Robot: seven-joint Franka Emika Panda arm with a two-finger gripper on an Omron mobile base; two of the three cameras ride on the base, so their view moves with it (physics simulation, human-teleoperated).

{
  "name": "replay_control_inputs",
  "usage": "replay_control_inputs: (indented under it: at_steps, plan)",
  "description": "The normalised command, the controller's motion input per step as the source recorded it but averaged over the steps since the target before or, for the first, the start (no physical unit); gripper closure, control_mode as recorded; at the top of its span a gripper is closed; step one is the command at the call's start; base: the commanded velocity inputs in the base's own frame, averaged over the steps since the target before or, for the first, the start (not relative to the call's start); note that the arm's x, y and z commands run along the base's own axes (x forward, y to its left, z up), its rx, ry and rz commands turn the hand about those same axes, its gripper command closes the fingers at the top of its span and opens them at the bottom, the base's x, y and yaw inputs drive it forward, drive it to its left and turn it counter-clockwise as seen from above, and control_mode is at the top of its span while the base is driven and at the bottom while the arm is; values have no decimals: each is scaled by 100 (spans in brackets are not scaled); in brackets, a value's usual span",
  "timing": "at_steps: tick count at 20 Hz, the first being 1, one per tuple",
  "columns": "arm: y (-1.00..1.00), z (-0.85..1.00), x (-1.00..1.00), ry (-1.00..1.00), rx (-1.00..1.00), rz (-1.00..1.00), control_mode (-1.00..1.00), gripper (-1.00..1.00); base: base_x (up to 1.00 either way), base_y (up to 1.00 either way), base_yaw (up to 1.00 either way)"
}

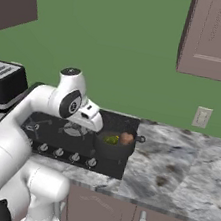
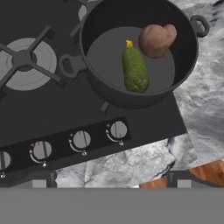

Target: Put the potato and cucumber in the pot. Retrieve the spatula and lightly stir the vegetables in the pot.

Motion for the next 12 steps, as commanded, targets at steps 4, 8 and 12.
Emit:
replay_control_inputs:
  at_steps: [4,8,12]
  plan:
    - [3,1,-15,-2,3,9,-100,-100,0,0,0]
    - [0,0,0,0,0,0,-100,-100,0,0,0]
    - [0,0,0,0,0,0,-100,-100,0,0,0]
